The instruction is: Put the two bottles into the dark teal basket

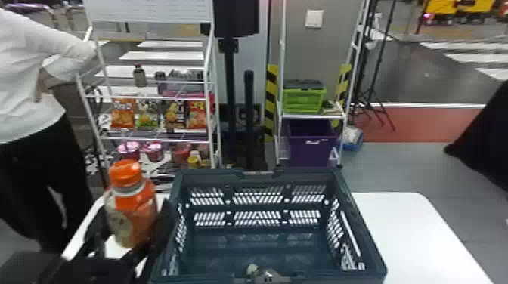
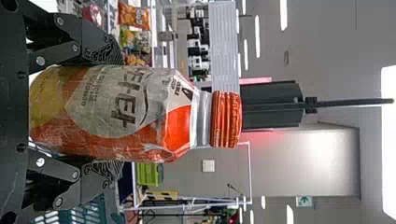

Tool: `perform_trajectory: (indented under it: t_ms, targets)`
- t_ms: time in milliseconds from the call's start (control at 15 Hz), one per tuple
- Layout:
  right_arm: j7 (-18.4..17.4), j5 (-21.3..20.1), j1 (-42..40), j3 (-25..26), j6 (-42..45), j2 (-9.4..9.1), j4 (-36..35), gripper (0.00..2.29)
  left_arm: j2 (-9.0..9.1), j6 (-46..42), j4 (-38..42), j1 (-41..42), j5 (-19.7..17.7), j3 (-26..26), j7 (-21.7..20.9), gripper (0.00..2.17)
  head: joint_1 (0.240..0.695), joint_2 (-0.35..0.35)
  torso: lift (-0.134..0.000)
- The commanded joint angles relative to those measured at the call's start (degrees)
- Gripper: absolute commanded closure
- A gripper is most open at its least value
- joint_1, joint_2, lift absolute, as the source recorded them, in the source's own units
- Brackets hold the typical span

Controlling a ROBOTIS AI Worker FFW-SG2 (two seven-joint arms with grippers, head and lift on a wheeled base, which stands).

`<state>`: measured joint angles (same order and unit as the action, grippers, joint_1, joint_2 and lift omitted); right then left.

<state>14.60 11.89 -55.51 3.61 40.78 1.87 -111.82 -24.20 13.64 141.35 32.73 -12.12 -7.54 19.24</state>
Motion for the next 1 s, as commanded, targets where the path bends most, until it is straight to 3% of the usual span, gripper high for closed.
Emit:
perform_trajectory:
  t_ms: [0,133,200,533,733,933]
  targets:
    - [0.0,-0.4,-0.3,0.0,-0.1,-0.20,-0.2,0.06,-0.23,7.2,-0.7,-6.6,-1.9,-2.0,-1.0,2.15,0.499,0.000,0.000]
    - [0.0,-0.6,-0.4,-0.1,-0.1,-0.20,0.1,0.07,-2.07,18.7,-2.1,-14.7,-6.1,-4.6,-1.1,2.15,0.499,0.000,0.000]
    - [0.0,-0.8,-0.7,0.0,0.0,-0.55,0.2,0.07,-0.58,21.5,-3.5,-17.6,-6.0,-5.6,-3.0,2.15,0.499,0.000,0.000]
    - [0.1,-0.8,-2.1,0.0,6.2,-1.26,3.0,0.07,3.29,40.6,-10.4,-33.3,-5.9,-13.4,-7.0,2.15,0.499,0.000,0.000]
    - [0.3,-0.2,-2.9,0.6,8.5,-1.43,3.6,0.07,4.17,47.7,-16.1,-40.8,-6.0,-17.7,-9.8,2.15,0.499,0.000,0.000]
    - [1.3,0.2,-3.2,1.4,9.0,-1.87,4.0,0.07,6.01,63.5,-20.0,-48.1,-5.9,-19.6,-17.7,2.15,0.499,0.000,0.000]
